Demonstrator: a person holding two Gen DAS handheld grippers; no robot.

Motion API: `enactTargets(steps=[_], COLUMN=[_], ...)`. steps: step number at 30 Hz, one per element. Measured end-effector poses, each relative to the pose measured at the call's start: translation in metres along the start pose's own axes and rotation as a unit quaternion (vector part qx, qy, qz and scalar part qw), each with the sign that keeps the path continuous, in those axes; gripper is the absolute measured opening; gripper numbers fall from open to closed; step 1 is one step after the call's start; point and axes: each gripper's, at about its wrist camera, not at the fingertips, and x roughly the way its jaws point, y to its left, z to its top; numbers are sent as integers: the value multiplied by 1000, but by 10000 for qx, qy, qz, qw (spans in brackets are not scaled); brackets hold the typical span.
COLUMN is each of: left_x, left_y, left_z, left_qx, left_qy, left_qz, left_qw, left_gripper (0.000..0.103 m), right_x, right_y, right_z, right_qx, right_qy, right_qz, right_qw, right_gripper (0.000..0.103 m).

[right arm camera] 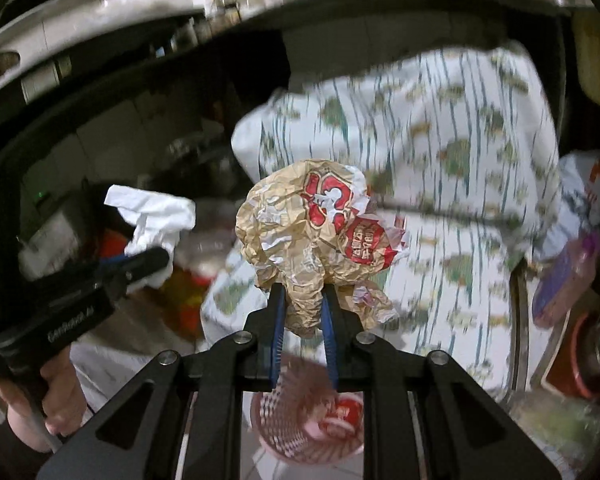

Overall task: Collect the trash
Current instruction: 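Lift the tissue with the left gripper while the right lifts the wrapper, then lower both items into the pink basket and open both grippers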

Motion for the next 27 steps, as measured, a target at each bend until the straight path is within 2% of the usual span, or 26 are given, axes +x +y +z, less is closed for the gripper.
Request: enactTargets(steps=[5,11,14,18,22,27], left_x=[39,73,89,103,110,112], left_y=[11,6,4,3,2,5], left_z=[-30,-67,-77,-89,-97,-94], left_qx=[-291,-160,-150,-122,-57,-119], left_qy=[1034,1711,1949,2231,2372,2504], left_qz=[-413,-411,-466,-580,-533,-551], left_qw=[9934,9843,9796,9730,9700,9665], left_gripper=[14,14,14,14,14,19], right_x=[34,77,90,100,109,114], right_y=[-5,-14,-15,-13,-14,-18], right_z=[-26,-64,-79,-93,-102,-100], right_qx=[46,148,149,25,51,116], right_qy=[587,1491,1856,2070,2281,2283], right_qz=[51,235,413,451,419,273], right_qw=[9983,9884,9816,9773,9727,9731], right_gripper=[17,18,19,19,19,22])
